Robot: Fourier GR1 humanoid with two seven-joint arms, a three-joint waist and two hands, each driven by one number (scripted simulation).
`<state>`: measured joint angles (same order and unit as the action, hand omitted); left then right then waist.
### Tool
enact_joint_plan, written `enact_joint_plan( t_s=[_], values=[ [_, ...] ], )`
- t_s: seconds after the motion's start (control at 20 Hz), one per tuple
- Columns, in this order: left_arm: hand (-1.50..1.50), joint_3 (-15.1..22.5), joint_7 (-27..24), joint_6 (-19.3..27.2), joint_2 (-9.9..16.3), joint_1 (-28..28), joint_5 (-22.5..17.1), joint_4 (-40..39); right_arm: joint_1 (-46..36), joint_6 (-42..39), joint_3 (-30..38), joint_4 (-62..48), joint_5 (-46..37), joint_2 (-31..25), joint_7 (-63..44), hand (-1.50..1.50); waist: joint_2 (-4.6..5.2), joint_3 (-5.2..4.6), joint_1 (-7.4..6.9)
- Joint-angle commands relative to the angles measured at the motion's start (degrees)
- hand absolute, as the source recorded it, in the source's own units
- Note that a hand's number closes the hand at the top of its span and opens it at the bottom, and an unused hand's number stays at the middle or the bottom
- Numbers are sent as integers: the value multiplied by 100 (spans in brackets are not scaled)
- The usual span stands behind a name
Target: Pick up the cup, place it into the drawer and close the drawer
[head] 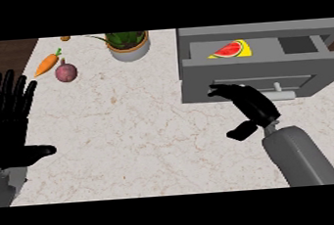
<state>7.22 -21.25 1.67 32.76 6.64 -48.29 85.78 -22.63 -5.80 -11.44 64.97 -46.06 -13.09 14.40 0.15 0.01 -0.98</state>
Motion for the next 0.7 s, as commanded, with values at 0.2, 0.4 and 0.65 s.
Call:
enact_joint_plan(
  t_s=[0.2,0.4,0.65],
  values=[
    [-150,-365,219,-510,-125,-281,120,42,-1145,509,573,-2395,-96,202,898,-150,4,2,-1],
    [-150,-453,130,-716,-130,-71,152,-307,-2135,584,1001,-3658,70,240,1214,-150,59,5,-89],
    [-150,-426,174,-706,-231,-186,164,-15,-2679,286,1235,-4547,57,-385,1747,-150,107,12,-220]
  ],
)
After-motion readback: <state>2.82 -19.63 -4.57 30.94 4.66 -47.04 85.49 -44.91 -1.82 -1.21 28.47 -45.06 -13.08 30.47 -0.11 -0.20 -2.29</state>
